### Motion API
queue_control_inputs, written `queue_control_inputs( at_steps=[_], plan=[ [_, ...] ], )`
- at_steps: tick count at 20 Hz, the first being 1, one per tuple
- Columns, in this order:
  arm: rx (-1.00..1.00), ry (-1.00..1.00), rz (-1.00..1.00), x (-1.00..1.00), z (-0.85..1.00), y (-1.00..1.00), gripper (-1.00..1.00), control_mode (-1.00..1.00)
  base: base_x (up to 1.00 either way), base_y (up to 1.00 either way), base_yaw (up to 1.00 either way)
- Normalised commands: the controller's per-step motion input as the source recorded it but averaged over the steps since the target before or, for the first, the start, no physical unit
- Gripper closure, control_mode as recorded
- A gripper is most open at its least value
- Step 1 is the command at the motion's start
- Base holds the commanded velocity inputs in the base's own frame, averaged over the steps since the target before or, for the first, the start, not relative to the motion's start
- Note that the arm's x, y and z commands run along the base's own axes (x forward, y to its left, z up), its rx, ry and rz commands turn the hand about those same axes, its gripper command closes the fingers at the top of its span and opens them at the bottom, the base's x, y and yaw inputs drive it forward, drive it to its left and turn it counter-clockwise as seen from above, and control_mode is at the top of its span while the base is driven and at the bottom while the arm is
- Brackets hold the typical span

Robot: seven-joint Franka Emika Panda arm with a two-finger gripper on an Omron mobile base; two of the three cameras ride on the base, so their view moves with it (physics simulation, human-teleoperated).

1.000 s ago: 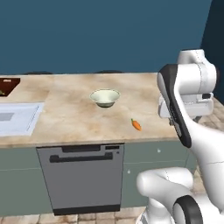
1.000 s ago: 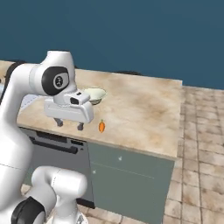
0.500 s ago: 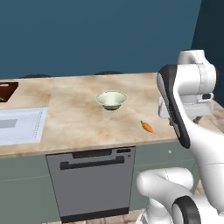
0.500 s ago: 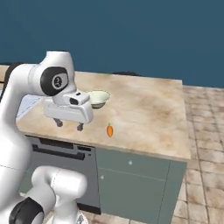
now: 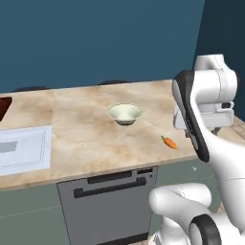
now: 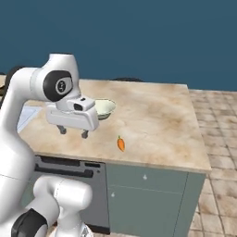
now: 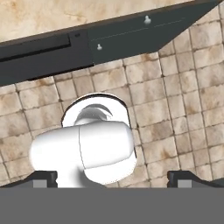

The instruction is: Place the two vegetables and bowl onto the tray for setting up a vegetable dip station.

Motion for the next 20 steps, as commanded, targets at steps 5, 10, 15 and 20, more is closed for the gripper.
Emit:
queue_control_inputs(
  at_steps=[5,10,15,20],
  plan=[
    [0.0,0.0,0.0,0.0,0.0,0.0,-1.0,1.0,0.56,0.05,-0.03],
    [0.0,0.0,0.0,0.0,0.0,0.0,-1.0,1.0,0.34,0.0,0.0],
    [0.0,0.0,0.0,0.0,0.0,0.0,-1.0,1.0,0.21,0.0,0.0],
    [0.0,0.0,0.0,0.0,0.0,0.0,-1.0,1.0,0.26,0.0,0.0]
  ],
)
